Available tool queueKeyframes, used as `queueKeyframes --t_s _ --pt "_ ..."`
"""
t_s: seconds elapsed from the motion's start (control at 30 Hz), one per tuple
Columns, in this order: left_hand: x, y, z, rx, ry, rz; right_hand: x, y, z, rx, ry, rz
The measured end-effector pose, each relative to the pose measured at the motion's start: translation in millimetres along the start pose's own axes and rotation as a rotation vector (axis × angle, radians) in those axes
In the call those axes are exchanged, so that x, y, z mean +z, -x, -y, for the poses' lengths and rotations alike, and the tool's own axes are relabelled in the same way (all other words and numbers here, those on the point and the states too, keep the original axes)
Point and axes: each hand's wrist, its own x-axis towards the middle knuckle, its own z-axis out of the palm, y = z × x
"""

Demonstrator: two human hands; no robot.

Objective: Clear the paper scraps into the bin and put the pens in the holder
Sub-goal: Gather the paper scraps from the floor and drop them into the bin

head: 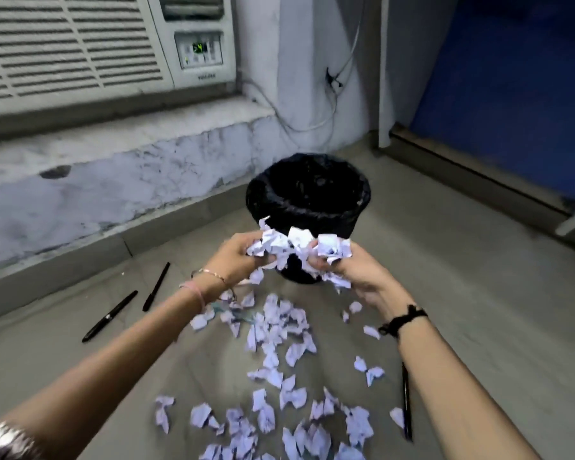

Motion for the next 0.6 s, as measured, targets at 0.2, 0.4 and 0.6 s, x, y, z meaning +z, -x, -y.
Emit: queueKeyframes --t_s 0.2,0.4,0.6 --pt "-32.5 -98.3 -70.2 -0.043 0.04 -0.009 -46.7 -78.5 72.3 -0.019 -0.129 -0.128" --pt "0.6 -173.0 -79.1 -0.314 0.108 -0.074 -62.0 -157.2 67.4 0.184 0.077 -0.24" --pt "13.3 -211.9 -64.3 -0.446 0.256 -0.161 -73.2 -179.3 69.8 0.279 0.086 -0.349"
